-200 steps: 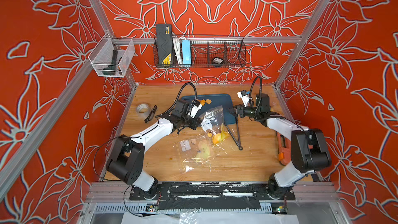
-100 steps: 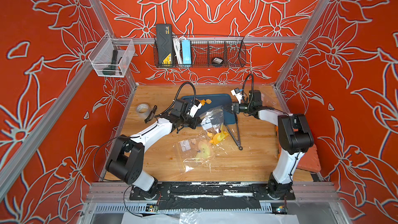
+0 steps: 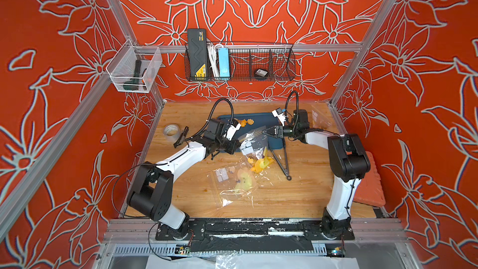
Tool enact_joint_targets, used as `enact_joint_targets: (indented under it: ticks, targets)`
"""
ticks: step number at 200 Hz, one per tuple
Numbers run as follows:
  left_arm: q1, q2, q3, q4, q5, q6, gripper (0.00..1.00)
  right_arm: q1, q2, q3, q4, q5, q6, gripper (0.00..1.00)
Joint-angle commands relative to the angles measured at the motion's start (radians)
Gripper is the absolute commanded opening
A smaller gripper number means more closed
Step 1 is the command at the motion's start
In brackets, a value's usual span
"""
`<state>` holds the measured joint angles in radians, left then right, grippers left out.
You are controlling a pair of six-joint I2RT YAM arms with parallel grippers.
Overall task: Put the cookies into a resealable bag to prevent moisture
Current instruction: Place the ziploc bag at the center of the board.
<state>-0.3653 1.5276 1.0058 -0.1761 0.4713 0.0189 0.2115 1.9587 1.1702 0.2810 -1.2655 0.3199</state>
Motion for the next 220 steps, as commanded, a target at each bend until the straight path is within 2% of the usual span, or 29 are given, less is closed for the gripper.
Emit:
enact_joint_targets:
  ticks: [1, 95, 132, 171, 220]
  targets:
    - [0.017, 0.007, -0.011, 0.012, -0.006, 0.006, 0.0, -0.006, -0.029, 0.018, 0.027, -0.031, -0.005, 0.43]
    - [0.04, 0.009, -0.013, 0.01, -0.017, -0.009, 0.0, -0.017, -0.05, 0.015, 0.026, -0.014, 0.005, 0.0]
    - [0.055, -0.011, -0.022, 0.028, -0.019, -0.023, 0.0, -0.019, -0.149, -0.04, 0.018, 0.032, 0.004, 0.0]
    - [0.063, -0.019, -0.004, 0.041, 0.013, -0.024, 0.0, -0.017, -0.362, -0.194, -0.038, 0.198, -0.017, 0.0]
    - [0.063, -0.022, 0.008, 0.08, 0.157, 0.001, 0.0, 0.045, -0.627, -0.389, -0.139, 0.407, -0.067, 0.0]
